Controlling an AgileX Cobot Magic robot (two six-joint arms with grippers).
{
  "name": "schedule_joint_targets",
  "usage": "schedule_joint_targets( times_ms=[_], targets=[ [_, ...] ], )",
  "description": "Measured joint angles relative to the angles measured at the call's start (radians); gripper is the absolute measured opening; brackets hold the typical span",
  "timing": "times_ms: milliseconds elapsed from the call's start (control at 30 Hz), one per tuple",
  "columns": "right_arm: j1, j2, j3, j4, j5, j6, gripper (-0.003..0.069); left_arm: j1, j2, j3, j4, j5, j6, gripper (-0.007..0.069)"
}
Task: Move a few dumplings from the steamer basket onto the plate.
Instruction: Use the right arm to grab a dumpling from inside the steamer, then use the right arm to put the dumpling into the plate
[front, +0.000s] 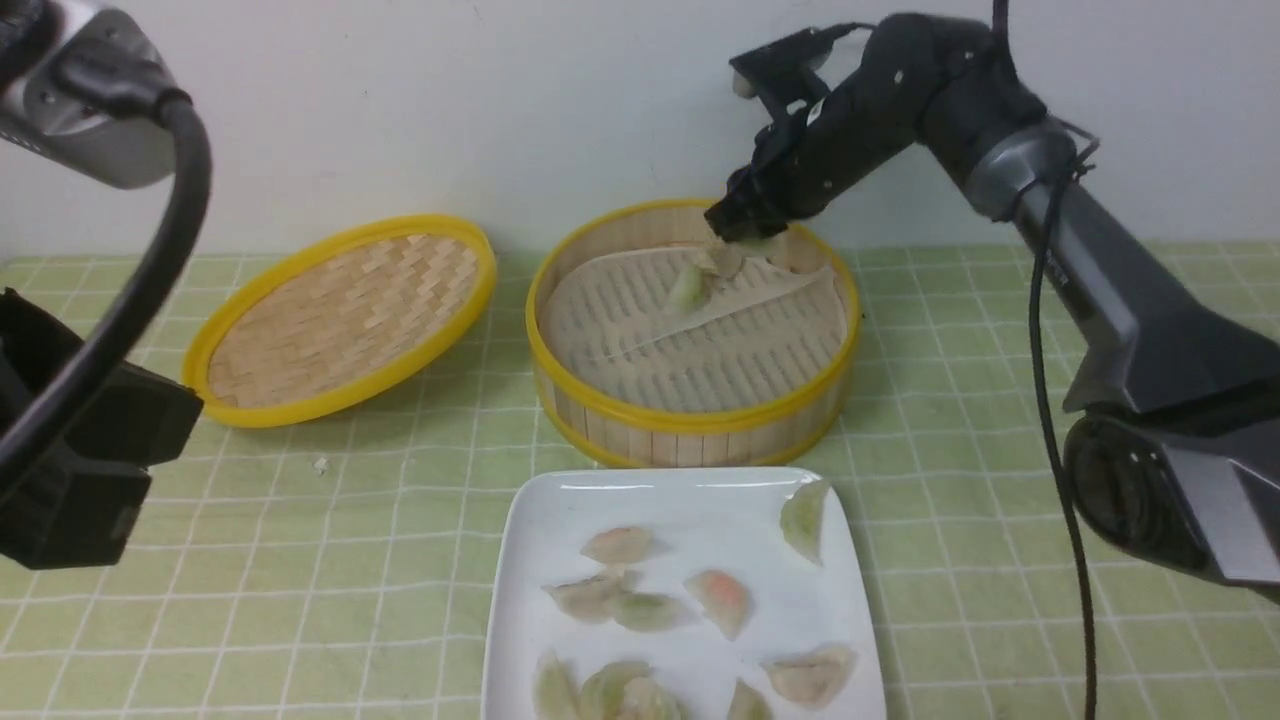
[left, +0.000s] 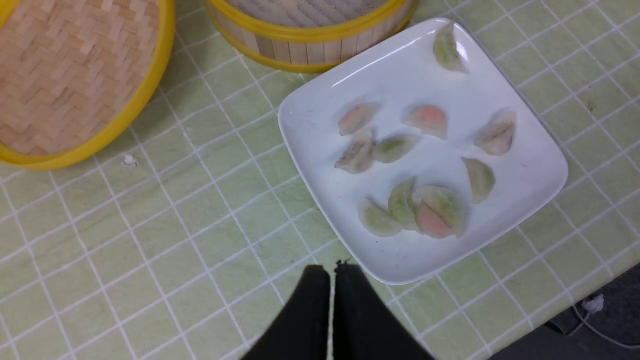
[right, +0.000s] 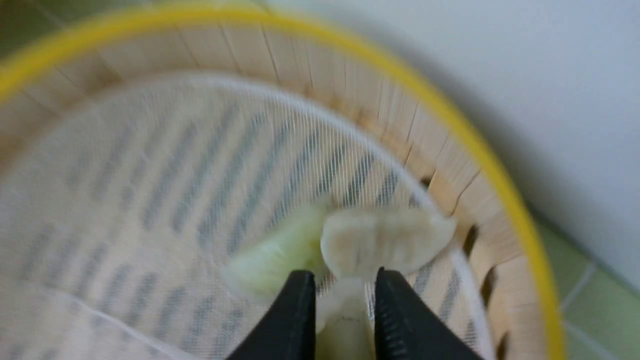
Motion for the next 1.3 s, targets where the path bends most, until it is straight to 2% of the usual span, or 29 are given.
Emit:
schedule_joint_targets(
  times_ms=[133, 300, 467, 667, 733, 767, 867, 1000, 1133, 1200, 1233, 1267, 1300],
  targets=[
    [0.0, -0.073, 0.016, 0.0, 0.003, 0.058, 0.0133, 0.0, 0.0, 0.0, 0.0, 0.0, -0.001, -0.0006],
    [0.0, -0.244, 0.23, 0.002, 0.009, 0.12, 0.0133, 0.0, 0.0, 0.0, -0.001, 0.0, -0.02, -0.0006],
    [0.024, -0.555, 0.643, 0.003, 0.003, 0.117, 0.0133, 0.0, 0.0, 0.0, -0.018, 0.0, -0.026, -0.0006],
    [0.112, -0.873, 1.137, 0.009, -0.015, 0.089, 0.0133, 0.0, 0.0, 0.0, -0.027, 0.0, -0.026, -0.0006],
    [0.153, -0.933, 1.322, 0.011, -0.104, 0.086, 0.0133, 0.0, 0.0, 0.0, -0.027, 0.0, -0.026, -0.0006],
    [0.156, -0.935, 1.336, 0.011, -0.104, 0.086, 0.0133, 0.0, 0.0, 0.0, -0.027, 0.0, -0.026, -0.0006],
    [0.191, -0.919, 1.526, 0.011, -0.284, 0.089, 0.0133, 0.0, 0.0, 0.0, -0.027, 0.0, -0.026, -0.0006],
    [0.194, -0.864, 1.596, 0.01, -0.405, 0.114, 0.0136, 0.0, 0.0, 0.0, -0.028, 0.0, -0.026, -0.0006],
    [0.194, -0.841, 1.6, 0.039, -0.432, 0.132, 0.0223, 0.0, 0.0, 0.0, -0.028, 0.0, -0.026, -0.0006],
    [0.194, -0.841, 1.6, 0.056, -0.451, 0.132, 0.0329, 0.0, 0.0, 0.0, -0.029, 0.0, -0.026, -0.0006],
    [0.194, -0.841, 1.6, 0.057, -0.453, 0.132, 0.0339, 0.0, 0.0, 0.0, -0.029, 0.0, -0.026, -0.0006],
    [0.194, -0.841, 1.597, 0.058, -0.455, 0.132, 0.0428, 0.0, 0.0, 0.0, -0.029, 0.0, -0.026, -0.0006],
    [0.194, -0.841, 1.595, 0.058, -0.453, 0.132, 0.0437, 0.0, 0.0, 0.0, -0.029, 0.0, -0.026, -0.0006]
  ],
)
